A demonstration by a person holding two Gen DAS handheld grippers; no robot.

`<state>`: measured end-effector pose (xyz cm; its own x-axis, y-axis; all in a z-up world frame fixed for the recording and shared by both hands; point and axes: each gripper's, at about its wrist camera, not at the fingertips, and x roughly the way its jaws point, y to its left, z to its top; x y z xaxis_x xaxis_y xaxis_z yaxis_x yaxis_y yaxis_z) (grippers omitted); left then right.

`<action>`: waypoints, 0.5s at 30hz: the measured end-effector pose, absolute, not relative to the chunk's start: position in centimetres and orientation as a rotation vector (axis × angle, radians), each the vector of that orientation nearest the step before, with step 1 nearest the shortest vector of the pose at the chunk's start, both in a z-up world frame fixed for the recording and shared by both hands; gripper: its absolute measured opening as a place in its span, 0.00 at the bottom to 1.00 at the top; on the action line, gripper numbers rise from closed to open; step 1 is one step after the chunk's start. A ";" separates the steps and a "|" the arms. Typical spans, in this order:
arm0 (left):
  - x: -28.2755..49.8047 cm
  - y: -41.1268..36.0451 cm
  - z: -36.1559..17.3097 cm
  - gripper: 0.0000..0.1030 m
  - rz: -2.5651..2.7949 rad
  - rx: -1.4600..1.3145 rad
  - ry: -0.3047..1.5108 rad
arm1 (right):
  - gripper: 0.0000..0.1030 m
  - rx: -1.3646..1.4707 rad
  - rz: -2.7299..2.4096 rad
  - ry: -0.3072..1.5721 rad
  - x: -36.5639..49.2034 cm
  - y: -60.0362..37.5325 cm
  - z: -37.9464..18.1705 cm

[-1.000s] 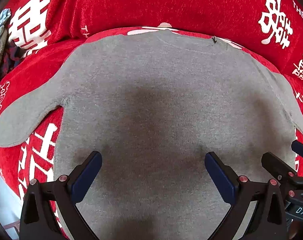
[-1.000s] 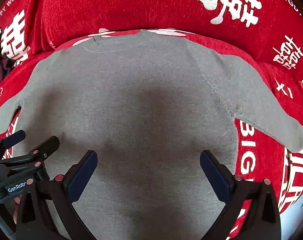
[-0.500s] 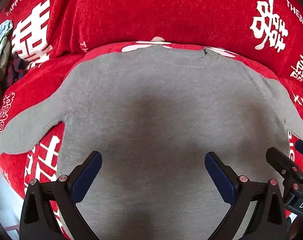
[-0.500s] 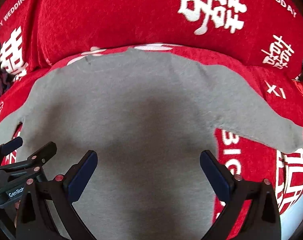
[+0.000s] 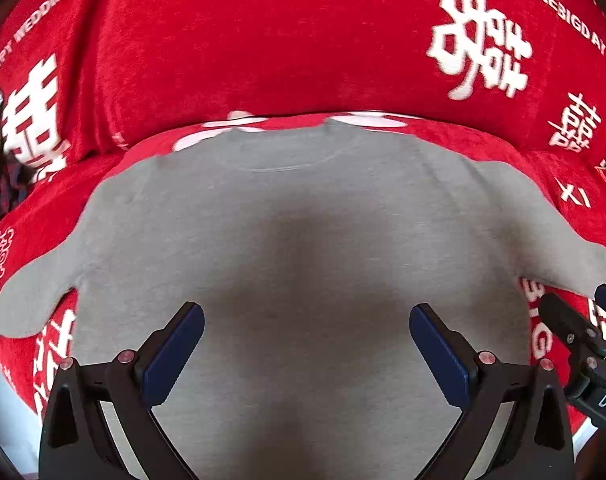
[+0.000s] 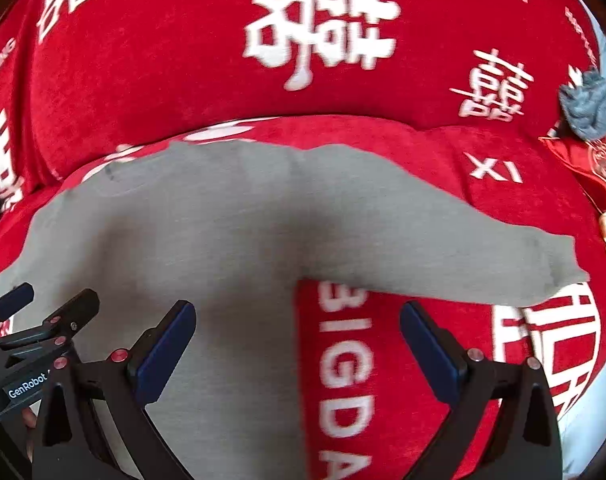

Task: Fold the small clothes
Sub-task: 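Move the right gripper to the sweater sleeve and close on its cuff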

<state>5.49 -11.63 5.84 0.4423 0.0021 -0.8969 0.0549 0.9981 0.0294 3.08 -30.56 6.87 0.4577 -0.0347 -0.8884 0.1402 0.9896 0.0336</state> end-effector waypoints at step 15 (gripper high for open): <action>6.9 -20.9 5.5 1.00 -0.131 0.124 1.121 | 0.99 0.216 -0.294 1.076 1.3 -43.6 6.1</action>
